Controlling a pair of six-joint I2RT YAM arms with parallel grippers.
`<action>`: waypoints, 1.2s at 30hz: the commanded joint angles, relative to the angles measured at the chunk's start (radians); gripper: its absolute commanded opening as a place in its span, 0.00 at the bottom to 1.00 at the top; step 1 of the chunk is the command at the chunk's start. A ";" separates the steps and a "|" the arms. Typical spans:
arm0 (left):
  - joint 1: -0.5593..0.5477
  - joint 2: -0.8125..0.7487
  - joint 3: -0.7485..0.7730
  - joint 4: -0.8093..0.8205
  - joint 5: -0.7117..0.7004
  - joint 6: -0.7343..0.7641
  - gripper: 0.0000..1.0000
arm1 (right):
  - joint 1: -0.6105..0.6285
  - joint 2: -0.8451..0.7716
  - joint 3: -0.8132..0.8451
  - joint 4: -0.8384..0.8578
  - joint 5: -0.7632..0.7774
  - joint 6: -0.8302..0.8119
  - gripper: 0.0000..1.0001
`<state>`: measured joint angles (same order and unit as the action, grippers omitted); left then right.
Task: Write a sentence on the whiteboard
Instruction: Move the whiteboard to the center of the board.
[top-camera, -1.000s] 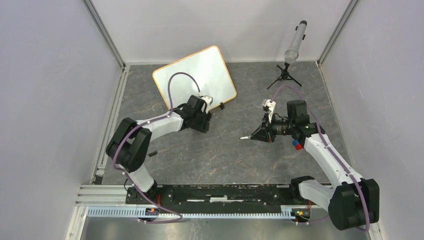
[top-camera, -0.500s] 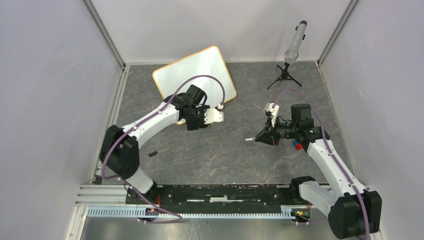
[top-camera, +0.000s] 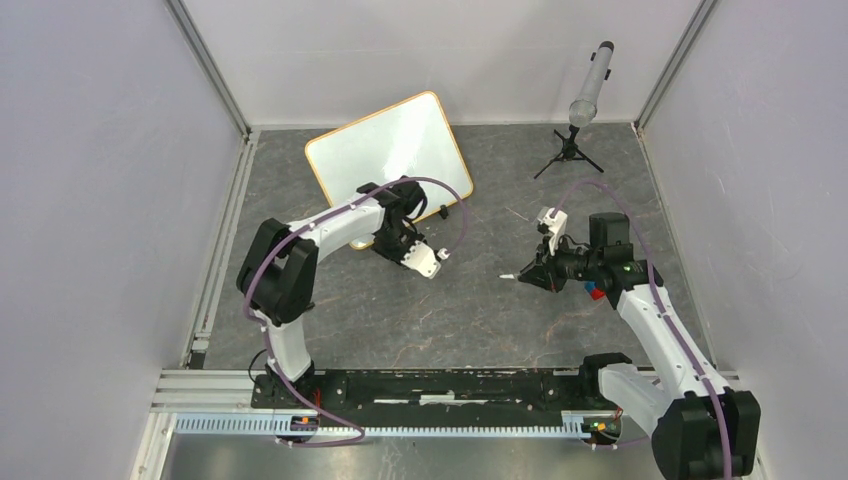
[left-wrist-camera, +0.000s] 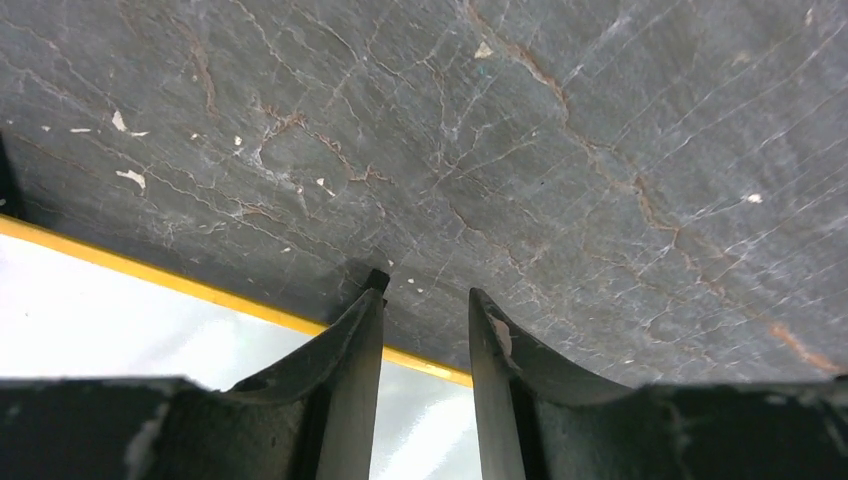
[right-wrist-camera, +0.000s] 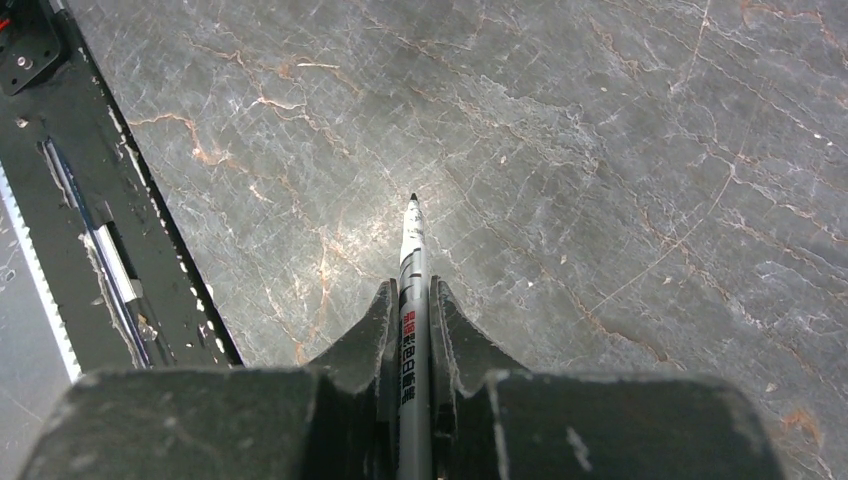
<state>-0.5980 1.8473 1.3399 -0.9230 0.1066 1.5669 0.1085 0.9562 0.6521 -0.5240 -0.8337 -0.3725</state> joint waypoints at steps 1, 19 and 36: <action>0.009 0.018 0.030 0.009 -0.047 0.172 0.43 | -0.014 -0.013 0.001 0.041 -0.018 0.015 0.00; -0.003 0.068 -0.031 0.133 -0.129 0.311 0.25 | -0.100 0.045 0.090 -0.105 -0.090 -0.105 0.00; -0.226 -0.016 -0.136 0.104 -0.120 0.220 0.03 | -0.225 0.117 0.148 -0.224 -0.163 -0.212 0.00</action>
<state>-0.7513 1.8805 1.2423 -0.7750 -0.0784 1.8271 -0.0978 1.0679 0.7536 -0.7136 -0.9581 -0.5373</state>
